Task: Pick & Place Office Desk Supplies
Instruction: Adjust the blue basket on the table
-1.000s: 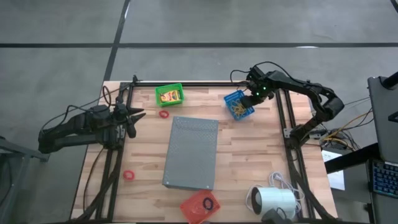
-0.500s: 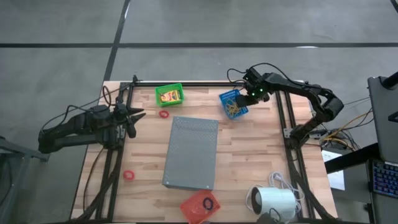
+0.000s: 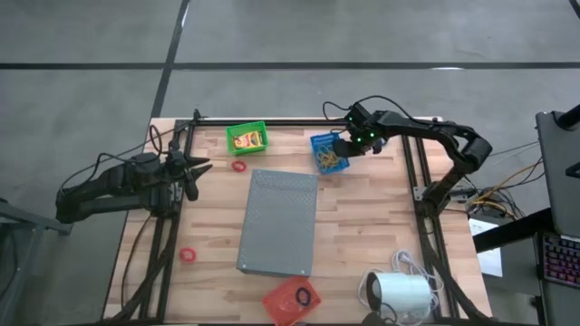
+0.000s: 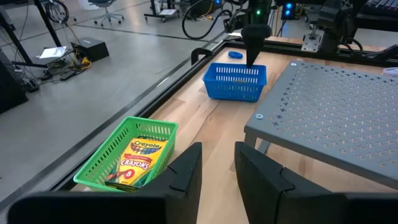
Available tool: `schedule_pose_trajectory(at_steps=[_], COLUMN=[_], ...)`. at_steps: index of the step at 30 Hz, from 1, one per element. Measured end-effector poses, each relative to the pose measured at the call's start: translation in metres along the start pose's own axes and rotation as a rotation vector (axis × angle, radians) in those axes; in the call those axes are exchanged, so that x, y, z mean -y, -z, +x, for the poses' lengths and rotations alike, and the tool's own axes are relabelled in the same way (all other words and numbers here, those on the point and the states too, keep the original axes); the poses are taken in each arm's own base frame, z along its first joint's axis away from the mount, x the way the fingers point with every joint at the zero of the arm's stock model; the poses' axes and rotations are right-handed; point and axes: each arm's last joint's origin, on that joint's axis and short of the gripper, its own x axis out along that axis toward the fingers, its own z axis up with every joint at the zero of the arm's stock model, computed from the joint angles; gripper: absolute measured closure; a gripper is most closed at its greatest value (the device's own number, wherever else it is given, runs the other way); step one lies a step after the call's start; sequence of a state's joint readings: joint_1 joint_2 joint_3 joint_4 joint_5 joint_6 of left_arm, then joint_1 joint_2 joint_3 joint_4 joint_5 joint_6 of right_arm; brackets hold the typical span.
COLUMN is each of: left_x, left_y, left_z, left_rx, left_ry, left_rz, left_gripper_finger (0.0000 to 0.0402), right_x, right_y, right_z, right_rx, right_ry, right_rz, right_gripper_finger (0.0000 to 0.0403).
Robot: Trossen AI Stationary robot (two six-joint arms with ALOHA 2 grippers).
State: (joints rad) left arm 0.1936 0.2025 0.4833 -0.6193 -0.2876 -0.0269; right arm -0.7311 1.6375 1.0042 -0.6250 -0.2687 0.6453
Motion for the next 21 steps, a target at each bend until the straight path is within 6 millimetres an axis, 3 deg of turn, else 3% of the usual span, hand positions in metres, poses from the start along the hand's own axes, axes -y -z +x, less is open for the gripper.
schedule_pose_trajectory(at_steps=[21], left_x=[0.0000], left_y=[0.0001], left_z=[0.0000], left_rx=[0.000], left_ry=[0.000], left_rz=[0.000], left_gripper_finger=[0.0303], right_x=[-0.0005], right_y=[0.0011], right_z=[-0.0019], right_rx=[0.032], right_ry=[0.041], right_rz=[0.022], right_gripper_finger=[0.0390])
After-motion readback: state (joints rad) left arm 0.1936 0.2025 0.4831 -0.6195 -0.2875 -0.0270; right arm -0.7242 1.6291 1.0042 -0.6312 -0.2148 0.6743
